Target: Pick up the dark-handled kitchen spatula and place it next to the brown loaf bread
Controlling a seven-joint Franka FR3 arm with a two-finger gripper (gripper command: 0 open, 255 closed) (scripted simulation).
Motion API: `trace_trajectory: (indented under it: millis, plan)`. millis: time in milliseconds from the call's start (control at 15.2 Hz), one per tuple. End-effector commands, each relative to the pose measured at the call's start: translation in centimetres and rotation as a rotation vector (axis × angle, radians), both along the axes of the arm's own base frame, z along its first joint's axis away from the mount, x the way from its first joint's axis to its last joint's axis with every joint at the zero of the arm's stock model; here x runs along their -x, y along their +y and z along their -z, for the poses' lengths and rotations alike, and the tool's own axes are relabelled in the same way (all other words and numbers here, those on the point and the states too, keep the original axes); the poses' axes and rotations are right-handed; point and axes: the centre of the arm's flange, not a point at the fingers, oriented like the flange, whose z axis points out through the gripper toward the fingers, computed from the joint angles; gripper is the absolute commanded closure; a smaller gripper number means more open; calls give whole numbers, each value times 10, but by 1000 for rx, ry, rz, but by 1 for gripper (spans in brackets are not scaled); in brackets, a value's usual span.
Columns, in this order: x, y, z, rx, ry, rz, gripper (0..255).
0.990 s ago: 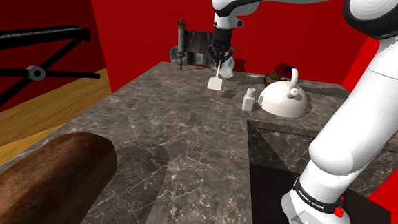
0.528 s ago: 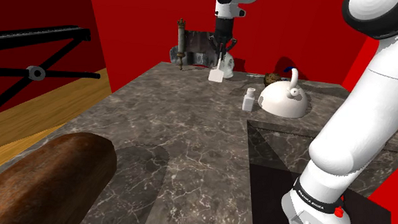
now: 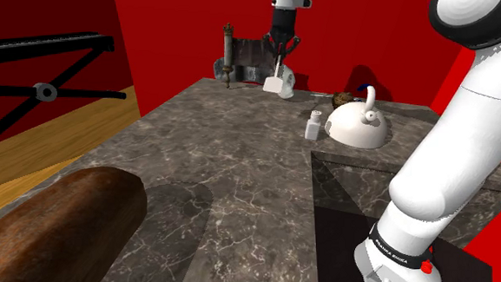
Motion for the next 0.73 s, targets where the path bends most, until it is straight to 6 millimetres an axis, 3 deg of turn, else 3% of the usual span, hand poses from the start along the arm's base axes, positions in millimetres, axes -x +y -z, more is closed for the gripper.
trace_trajectory:
  millis: [0, 660]
  plan:
    - [6, 21, -3, 0, 0, 0, 255]
    - [45, 147, -3, 0, 0, 0, 255]
